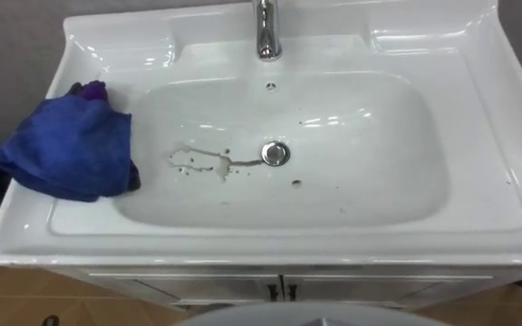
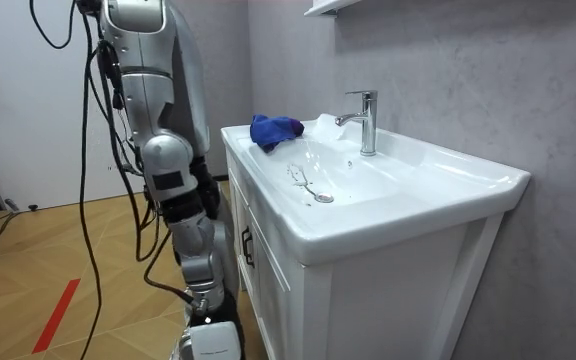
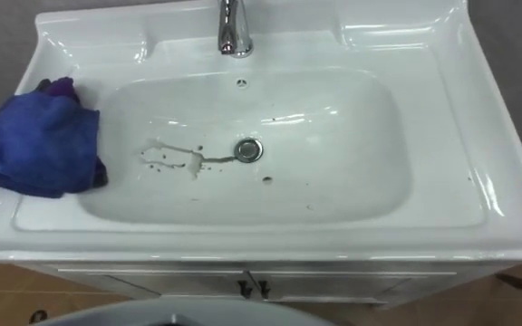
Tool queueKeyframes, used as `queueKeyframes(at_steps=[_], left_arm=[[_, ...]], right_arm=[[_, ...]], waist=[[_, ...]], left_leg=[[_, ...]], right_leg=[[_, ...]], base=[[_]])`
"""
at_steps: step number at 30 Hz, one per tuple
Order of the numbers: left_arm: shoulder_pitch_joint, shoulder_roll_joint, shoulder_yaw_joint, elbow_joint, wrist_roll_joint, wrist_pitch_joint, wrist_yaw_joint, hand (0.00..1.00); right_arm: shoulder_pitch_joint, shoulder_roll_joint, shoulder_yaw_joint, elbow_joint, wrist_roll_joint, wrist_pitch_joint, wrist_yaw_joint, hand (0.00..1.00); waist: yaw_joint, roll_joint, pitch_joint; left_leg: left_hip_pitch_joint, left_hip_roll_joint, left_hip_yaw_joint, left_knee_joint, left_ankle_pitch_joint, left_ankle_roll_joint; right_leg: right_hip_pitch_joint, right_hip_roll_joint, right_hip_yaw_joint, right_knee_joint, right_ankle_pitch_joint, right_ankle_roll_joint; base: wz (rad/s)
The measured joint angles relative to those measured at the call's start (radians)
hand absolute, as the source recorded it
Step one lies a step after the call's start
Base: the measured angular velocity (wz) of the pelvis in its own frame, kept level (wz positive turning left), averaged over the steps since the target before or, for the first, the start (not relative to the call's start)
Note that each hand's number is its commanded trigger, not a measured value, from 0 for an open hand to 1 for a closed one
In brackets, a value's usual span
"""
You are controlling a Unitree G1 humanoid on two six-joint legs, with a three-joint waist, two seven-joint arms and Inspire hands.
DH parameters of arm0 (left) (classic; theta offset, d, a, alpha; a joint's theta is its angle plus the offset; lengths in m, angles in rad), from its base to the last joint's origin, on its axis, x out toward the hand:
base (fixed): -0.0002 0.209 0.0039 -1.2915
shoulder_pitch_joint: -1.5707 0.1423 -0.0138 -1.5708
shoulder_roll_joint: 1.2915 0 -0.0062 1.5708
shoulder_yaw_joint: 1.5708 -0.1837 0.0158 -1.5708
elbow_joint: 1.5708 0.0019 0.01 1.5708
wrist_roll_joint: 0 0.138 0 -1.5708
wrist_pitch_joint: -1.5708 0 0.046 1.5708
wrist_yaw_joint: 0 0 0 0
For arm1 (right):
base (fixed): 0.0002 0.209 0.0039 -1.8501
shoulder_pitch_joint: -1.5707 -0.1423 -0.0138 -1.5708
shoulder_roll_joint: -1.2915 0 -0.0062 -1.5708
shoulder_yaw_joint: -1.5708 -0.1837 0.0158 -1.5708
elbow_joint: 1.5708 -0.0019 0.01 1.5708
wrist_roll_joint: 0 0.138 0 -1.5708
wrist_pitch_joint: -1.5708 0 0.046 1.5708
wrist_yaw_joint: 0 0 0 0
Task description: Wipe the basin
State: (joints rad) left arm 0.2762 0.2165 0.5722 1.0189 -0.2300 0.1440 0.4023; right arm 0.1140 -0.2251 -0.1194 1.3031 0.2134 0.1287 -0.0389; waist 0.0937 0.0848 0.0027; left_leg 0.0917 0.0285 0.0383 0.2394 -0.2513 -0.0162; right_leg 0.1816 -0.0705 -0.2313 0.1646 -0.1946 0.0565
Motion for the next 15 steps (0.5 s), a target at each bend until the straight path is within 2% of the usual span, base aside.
queueKeyframes(at_steps=[2, 4, 5, 7, 9, 11, 12, 13, 14, 15], left_arm=[[-0.001, 0.023, 0.022, -0.086, 0.000, -0.013, 0.073, 0.00], [-0.012, 0.061, 0.025, -0.160, 0.000, -0.063, 0.151, 0.00], [-0.012, 0.066, 0.029, -0.184, 0.000, -0.069, 0.170, 0.00], [-0.023, 0.069, 0.055, -0.277, 0.003, -0.099, 0.249, 0.00], [-0.022, 0.069, 0.056, -0.346, 0.001, -0.113, 0.312, 0.00], [-0.022, 0.069, 0.056, -0.409, 0.000, -0.131, 0.366, 0.00], [-0.022, 0.069, 0.056, -0.450, -0.005, -0.139, 0.396, 0.00], [-0.022, 0.069, 0.056, -0.494, -0.006, -0.145, 0.423, 0.00], [-0.023, 0.069, 0.056, -0.512, -0.006, -0.149, 0.434, 0.00], [-0.025, 0.070, 0.056, -0.546, -0.006, -0.155, 0.454, 0.00]], right_arm=[[-0.004, -0.003, -0.007, -0.003, -0.022, -0.005, -0.016, 0.00], [-0.006, -0.018, -0.008, -0.010, -0.027, -0.013, -0.016, 0.00], [-0.005, -0.020, -0.008, -0.011, -0.027, -0.020, -0.016, 0.00], [-0.005, -0.019, -0.008, -0.023, -0.029, -0.037, -0.016, 0.00], [-0.004, -0.016, 0.000, -0.022, -0.026, -0.047, -0.018, 0.00], [0.000, -0.013, 0.003, -0.022, -0.022, -0.049, -0.025, 0.00], [0.004, -0.013, 0.009, -0.023, -0.019, -0.051, -0.033, 0.00], [0.009, -0.013, 0.021, -0.021, -0.019, -0.051, -0.037, 0.00], [0.009, -0.013, 0.022, -0.021, -0.019, -0.051, -0.037, 0.00], [0.008, -0.012, 0.022, -0.022, -0.023, -0.052, -0.039, 0.00]], waist=[[0.012, 0.002, -0.0009], [0.034, 0.003, 0.0012], [0.037, 0.009, -0.0024], [0.046, 0.012, -0.0040], [0.048, 0.016, -0.0038], [0.051, 0.016, -0.0076], [0.054, 0.025, -0.0147], [0.054, 0.025, -0.0178], [0.055, 0.013, -0.0193], [0.057, 0.018, -0.0214]], left_leg=[[-0.003, -0.004, -0.017, -0.002, 0.006, 0.000], [-0.005, -0.006, -0.022, -0.006, 0.010, 0.001], [-0.008, -0.007, -0.023, -0.005, 0.010, 0.001], [-0.014, -0.008, -0.023, -0.004, 0.011, 0.002], [-0.018, -0.009, -0.021, -0.004, 0.011, 0.002], [-0.026, -0.010, -0.020, -0.004, 0.011, 0.002], [-0.029, -0.010, -0.020, -0.003, 0.011, 0.001], [-0.027, -0.010, -0.020, -0.003, 0.012, 0.001], [-0.027, -0.010, -0.019, -0.002, 0.013, 0.002], [-0.027, -0.011, -0.019, -0.003, 0.014, 0.002]], right_leg=[[0.001, -0.003, -0.015, 0.000, 0.000, 0.000], [0.000, -0.005, -0.019, 0.000, 0.000, 0.000], [-0.003, -0.005, -0.019, 0.001, 0.000, 0.000], [-0.008, -0.006, -0.019, 0.001, 0.000, 0.000], [-0.008, -0.006, -0.020, -0.003, -0.001, 0.002], [-0.010, -0.006, -0.021, -0.016, -0.001, 0.002], [-0.014, -0.006, -0.021, -0.015, -0.001, 0.002], [-0.019, -0.006, -0.021, -0.015, -0.001, 0.001], [-0.021, -0.006, -0.020, -0.013, -0.001, 0.001], [-0.022, -0.007, -0.020, -0.013, 0.000, 0.000]], base=[[0.21], [0.07], [0.03], [0.00], [0.00], [0.00], [0.00], [0.00], [0.00], [0.00]])
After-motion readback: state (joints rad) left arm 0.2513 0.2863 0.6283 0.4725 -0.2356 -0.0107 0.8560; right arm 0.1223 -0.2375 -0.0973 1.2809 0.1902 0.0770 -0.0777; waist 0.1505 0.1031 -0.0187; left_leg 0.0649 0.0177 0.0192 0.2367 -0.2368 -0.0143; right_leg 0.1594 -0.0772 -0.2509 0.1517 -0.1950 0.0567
